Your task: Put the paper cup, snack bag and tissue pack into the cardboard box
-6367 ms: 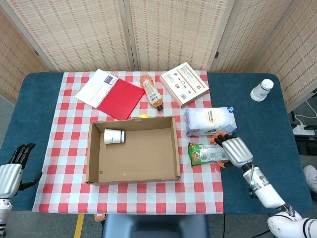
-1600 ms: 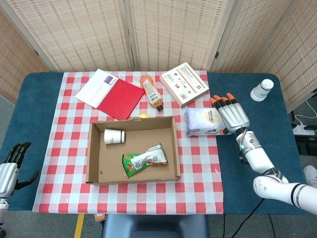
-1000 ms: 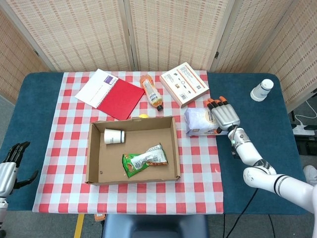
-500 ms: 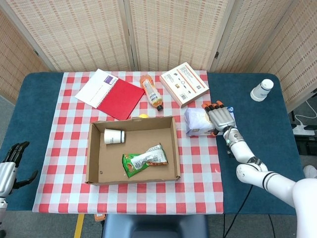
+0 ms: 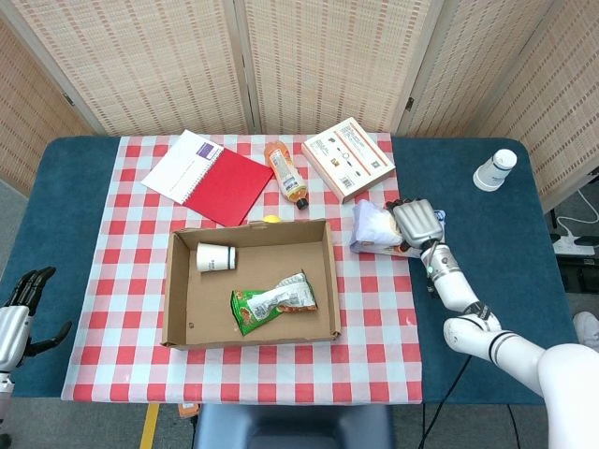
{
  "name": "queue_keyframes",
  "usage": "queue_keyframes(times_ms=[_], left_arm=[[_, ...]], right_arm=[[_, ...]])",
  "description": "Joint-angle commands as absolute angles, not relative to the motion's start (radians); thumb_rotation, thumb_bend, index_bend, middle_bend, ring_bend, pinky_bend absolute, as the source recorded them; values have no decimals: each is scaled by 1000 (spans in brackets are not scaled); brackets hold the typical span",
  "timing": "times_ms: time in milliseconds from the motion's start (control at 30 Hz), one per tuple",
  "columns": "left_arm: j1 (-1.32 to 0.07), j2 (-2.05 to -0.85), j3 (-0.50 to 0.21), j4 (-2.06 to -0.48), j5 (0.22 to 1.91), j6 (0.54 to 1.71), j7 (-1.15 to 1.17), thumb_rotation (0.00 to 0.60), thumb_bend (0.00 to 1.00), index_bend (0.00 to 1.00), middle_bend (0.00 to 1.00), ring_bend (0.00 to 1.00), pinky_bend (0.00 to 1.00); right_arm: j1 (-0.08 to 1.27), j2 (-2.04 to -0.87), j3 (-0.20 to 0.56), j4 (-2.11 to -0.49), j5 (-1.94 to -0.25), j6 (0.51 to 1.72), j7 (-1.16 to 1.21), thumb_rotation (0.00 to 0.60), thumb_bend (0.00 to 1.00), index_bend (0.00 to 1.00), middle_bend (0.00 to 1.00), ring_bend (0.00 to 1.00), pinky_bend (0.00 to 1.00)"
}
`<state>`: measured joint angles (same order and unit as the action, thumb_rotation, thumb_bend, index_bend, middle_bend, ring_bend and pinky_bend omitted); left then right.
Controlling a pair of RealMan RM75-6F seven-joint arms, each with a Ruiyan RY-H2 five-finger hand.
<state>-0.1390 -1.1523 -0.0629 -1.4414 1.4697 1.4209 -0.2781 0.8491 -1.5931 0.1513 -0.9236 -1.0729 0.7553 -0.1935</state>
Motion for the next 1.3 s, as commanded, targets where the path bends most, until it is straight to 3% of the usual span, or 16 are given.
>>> queue_keyframes(times_ms=[33, 367, 600, 933, 1300], left_arm=[[-140, -1153, -63, -1440, 1469, 1418, -279, 600, 297, 60, 39, 0, 276], [-142, -1149, -57, -1446, 1476, 1415, -267, 600, 299, 60, 39, 0, 277], [-142, -1150, -56, -1455, 1481, 1420, -252, 600, 298, 64, 39, 0, 277], [-142, -1153, -58, -1451, 1476, 1420, -247, 600, 297, 68, 39, 0, 277], [-142, -1157, -61, -1442, 1470, 1420, -239, 600, 297, 69, 39, 0, 277]], right_arm=[[841, -1543, 165, -975, -1092, 796, -210, 600, 0, 649, 407, 411, 606], [836, -1254, 274, -1398, -973, 935, -453, 600, 0, 669, 420, 420, 614], [867, -1165, 362, -1663, -955, 989, -463, 600, 0, 691, 436, 421, 614], [994, -1264, 414, -1816, -962, 988, -467, 600, 0, 709, 454, 421, 614], [1054, -1453, 327, -1773, -985, 950, -427, 600, 0, 715, 458, 422, 616]])
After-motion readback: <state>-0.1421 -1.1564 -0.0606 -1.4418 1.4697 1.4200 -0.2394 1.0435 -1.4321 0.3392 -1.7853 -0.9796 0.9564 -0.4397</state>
